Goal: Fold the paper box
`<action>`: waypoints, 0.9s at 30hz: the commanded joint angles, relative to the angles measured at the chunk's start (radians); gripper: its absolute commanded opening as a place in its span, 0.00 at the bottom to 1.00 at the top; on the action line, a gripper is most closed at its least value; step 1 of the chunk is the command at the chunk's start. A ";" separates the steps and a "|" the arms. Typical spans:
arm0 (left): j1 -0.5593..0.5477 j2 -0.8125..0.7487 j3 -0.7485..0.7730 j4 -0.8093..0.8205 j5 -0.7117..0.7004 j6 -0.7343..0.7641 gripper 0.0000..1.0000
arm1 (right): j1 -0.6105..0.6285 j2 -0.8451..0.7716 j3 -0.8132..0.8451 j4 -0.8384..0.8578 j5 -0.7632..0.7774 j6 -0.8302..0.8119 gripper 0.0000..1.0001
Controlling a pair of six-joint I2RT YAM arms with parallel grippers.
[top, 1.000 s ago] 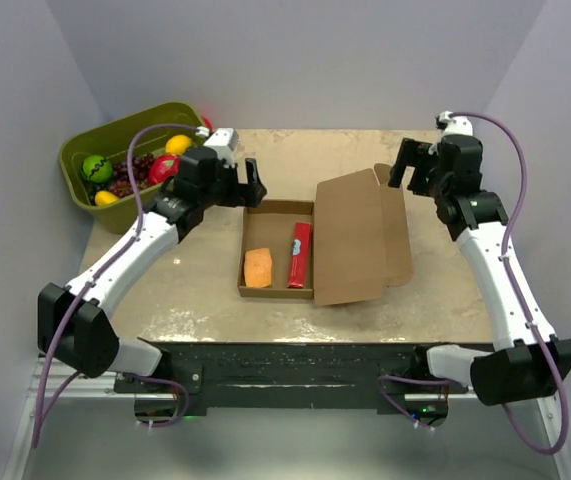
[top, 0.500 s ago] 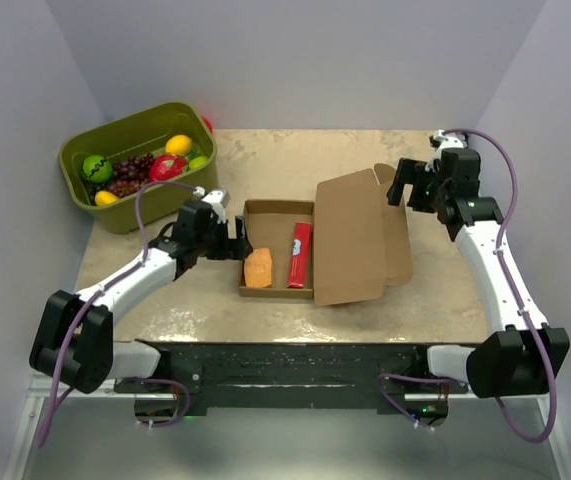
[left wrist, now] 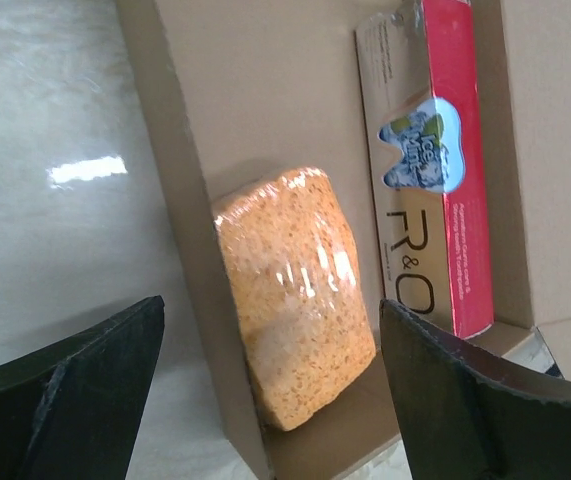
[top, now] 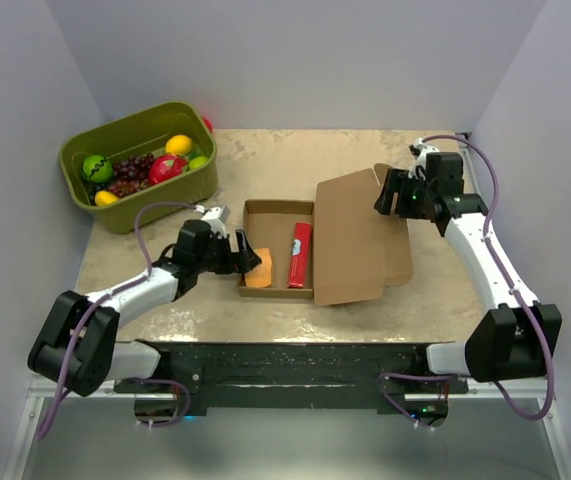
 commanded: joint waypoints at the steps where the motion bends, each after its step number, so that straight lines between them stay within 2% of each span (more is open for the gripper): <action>1: -0.099 0.009 -0.023 0.128 0.006 -0.057 0.92 | 0.038 -0.014 0.037 0.023 -0.031 0.006 0.69; 3: -0.177 0.026 -0.025 0.142 -0.035 -0.086 0.92 | 0.065 -0.015 0.049 0.029 -0.028 0.015 0.64; 9: -0.322 0.066 -0.013 0.217 -0.136 -0.178 0.91 | 0.164 0.012 0.115 0.041 0.002 0.020 0.58; 16: -0.463 0.158 0.013 0.378 -0.130 -0.221 0.90 | 0.212 0.052 0.146 0.069 -0.037 -0.009 0.54; 20: -0.508 0.183 0.035 0.395 -0.132 -0.221 0.90 | 0.235 0.054 0.158 0.101 -0.084 -0.064 0.50; 24: -0.512 0.143 0.020 0.373 -0.159 -0.212 0.91 | 0.241 0.060 0.178 0.115 -0.119 -0.138 0.45; 25: -0.512 0.078 0.009 0.317 -0.205 -0.183 0.91 | 0.246 0.063 0.190 0.123 -0.157 -0.179 0.41; 27: -0.512 -0.016 0.001 0.232 -0.256 -0.139 0.93 | 0.253 0.064 0.202 0.127 -0.217 -0.211 0.39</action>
